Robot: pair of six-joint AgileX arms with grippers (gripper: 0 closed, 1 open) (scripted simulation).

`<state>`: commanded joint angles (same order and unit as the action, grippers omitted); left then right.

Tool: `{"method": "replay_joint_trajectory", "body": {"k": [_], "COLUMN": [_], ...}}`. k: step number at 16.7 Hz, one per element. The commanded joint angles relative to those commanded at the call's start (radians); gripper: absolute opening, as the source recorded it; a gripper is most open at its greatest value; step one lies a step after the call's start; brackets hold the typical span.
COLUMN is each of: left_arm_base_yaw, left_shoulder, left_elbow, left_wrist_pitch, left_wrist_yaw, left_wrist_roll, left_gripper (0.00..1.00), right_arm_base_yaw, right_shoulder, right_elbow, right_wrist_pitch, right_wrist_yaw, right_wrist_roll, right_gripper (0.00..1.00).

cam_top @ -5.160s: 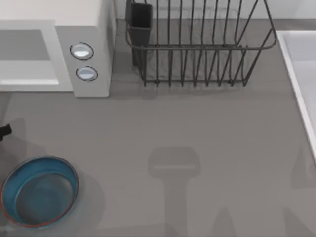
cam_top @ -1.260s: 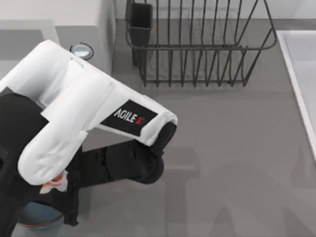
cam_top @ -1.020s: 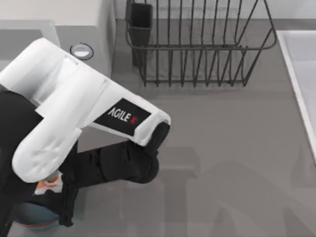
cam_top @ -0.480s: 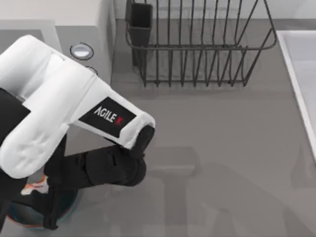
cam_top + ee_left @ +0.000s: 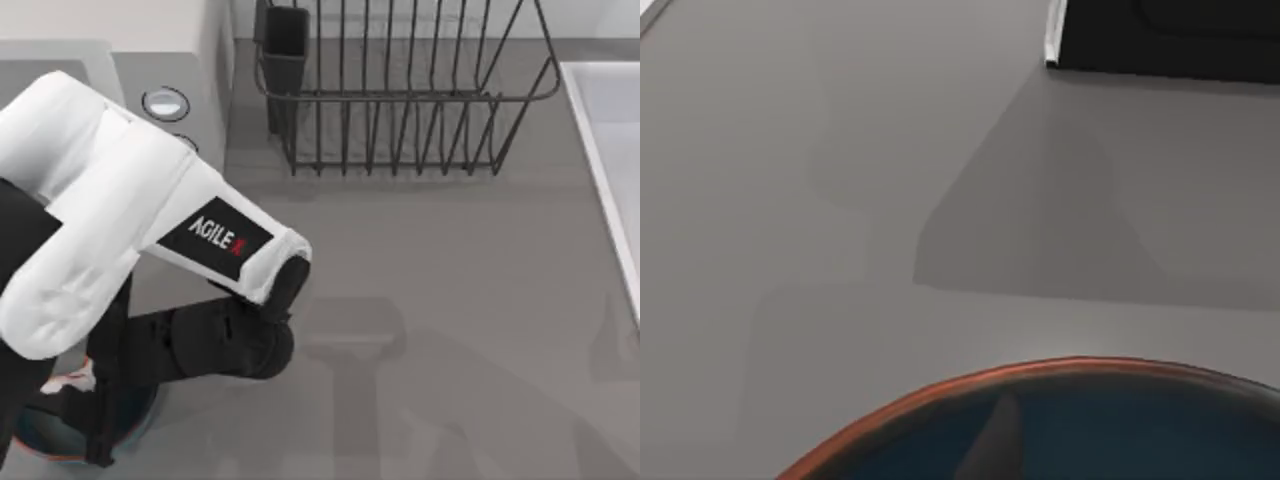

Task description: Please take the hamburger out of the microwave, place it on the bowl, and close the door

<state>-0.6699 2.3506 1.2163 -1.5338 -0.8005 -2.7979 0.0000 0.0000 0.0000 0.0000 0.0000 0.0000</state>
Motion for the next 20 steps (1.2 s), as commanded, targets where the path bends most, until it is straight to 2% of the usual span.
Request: {"method": "replay_joint_trajectory", "body": {"k": [9,17,18,20], "left_arm_base_yaw": [0.0,0.0,-0.006,-0.001], "left_shoulder": [0.0,0.0,-0.046,-0.055], "left_elbow": [0.0,0.0,0.0,-0.006], "left_wrist_pitch": [0.0,0.0,-0.025,-0.018], "left_wrist_yaw": [0.0,0.0,-0.028,-0.024], "left_wrist_roll": [0.0,0.0,-0.043,-0.033], "left_gripper": [0.98,1.0,1.0,1.0], "right_arm_base_yaw": [0.0,0.0,0.0,0.0], "right_shoulder": [0.0,0.0,0.0,0.0], "right_elbow": [0.0,0.0,0.0,0.0], "right_wrist_pitch": [0.0,0.0,0.0,0.0], "right_wrist_yaw": [0.0,0.0,0.0,0.0], "right_wrist_roll": [0.0,0.0,0.0,0.0], "right_gripper": [1.0,1.0,1.0,1.0]}}
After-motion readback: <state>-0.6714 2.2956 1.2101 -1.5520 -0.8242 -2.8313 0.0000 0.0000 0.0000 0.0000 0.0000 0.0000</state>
